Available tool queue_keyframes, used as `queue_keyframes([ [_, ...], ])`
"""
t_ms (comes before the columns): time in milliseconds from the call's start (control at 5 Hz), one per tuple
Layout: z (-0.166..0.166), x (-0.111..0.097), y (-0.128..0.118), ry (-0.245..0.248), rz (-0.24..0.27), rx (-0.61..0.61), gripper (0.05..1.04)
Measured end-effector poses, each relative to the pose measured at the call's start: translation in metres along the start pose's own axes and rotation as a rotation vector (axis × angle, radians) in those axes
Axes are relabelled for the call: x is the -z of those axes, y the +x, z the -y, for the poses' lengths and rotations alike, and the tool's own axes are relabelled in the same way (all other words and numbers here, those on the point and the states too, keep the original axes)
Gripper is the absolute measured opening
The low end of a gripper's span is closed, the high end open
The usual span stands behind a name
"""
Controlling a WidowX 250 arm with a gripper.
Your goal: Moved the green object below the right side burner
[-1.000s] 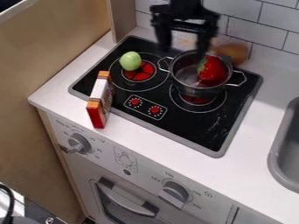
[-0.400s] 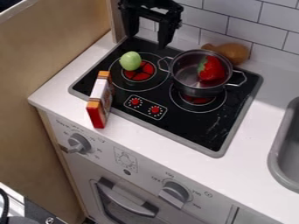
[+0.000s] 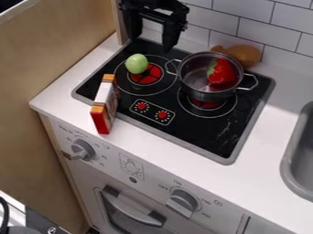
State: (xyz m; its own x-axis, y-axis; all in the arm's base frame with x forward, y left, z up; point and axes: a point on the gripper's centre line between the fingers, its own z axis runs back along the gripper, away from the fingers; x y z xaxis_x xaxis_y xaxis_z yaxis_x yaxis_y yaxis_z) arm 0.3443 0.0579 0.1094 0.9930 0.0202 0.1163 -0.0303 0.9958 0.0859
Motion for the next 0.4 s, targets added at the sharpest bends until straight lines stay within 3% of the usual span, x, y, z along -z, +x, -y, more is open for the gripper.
queue_keyframes([
  [400,-0.0008,0.0017,0.0000,0.003,0.006,0.002,0.993],
])
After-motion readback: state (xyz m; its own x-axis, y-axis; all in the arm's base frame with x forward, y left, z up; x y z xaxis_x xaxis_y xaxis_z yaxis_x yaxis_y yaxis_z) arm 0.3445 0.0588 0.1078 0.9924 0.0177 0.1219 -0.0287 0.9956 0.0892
